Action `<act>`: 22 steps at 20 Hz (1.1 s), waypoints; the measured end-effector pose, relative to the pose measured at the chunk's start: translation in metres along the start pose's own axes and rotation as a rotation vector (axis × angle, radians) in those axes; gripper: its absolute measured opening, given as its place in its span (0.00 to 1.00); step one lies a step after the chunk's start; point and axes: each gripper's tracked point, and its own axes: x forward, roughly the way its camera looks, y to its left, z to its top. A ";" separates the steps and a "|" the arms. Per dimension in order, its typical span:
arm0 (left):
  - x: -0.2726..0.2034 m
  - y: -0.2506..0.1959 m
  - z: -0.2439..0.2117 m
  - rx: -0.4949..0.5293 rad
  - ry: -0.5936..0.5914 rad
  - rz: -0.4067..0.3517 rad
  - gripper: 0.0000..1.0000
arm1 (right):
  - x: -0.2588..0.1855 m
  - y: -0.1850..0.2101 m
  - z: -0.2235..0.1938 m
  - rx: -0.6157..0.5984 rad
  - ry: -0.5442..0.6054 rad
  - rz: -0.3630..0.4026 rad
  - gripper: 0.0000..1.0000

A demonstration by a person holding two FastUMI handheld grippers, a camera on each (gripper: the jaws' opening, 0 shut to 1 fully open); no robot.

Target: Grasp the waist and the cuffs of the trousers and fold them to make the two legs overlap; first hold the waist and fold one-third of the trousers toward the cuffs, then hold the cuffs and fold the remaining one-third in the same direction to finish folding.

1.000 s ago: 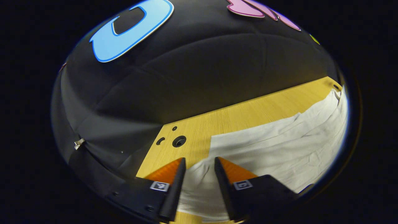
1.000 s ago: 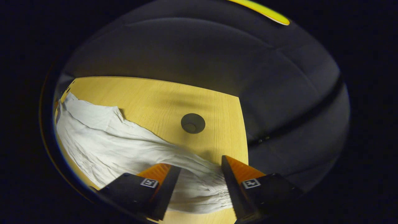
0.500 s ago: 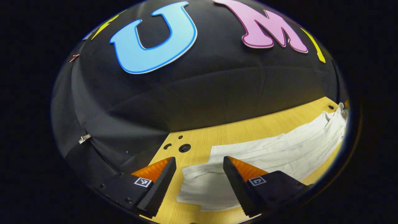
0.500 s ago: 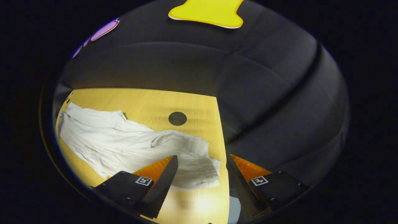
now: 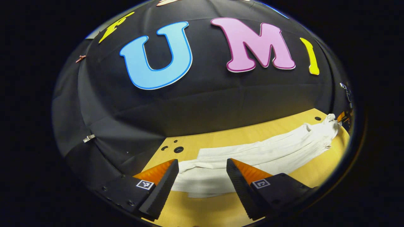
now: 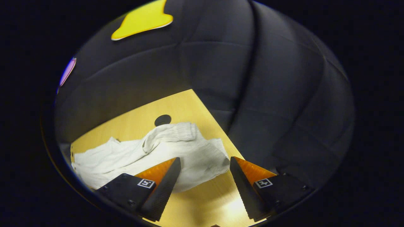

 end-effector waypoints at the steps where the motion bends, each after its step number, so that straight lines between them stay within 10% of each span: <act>1: -0.008 -0.011 0.000 0.009 -0.001 -0.021 0.97 | 0.001 -0.001 0.001 0.034 0.000 -0.011 0.99; 7: -0.034 -0.057 -0.010 -0.004 0.032 -0.104 0.97 | 0.010 -0.008 -0.010 0.207 0.020 -0.033 0.99; 15: -0.040 -0.054 -0.008 -0.083 0.067 -0.073 0.97 | 0.017 -0.010 -0.013 0.081 -0.043 -0.102 0.99; 18: -0.045 -0.057 -0.015 -0.114 0.088 -0.072 0.97 | 0.015 -0.002 -0.015 0.112 -0.038 -0.107 0.84; 21: -0.050 -0.055 -0.021 -0.107 0.104 -0.063 0.97 | 0.016 0.008 -0.014 0.132 -0.042 -0.090 0.33; 22: -0.051 -0.055 -0.024 -0.111 0.109 -0.063 0.97 | 0.016 0.008 -0.015 0.123 -0.041 -0.093 0.40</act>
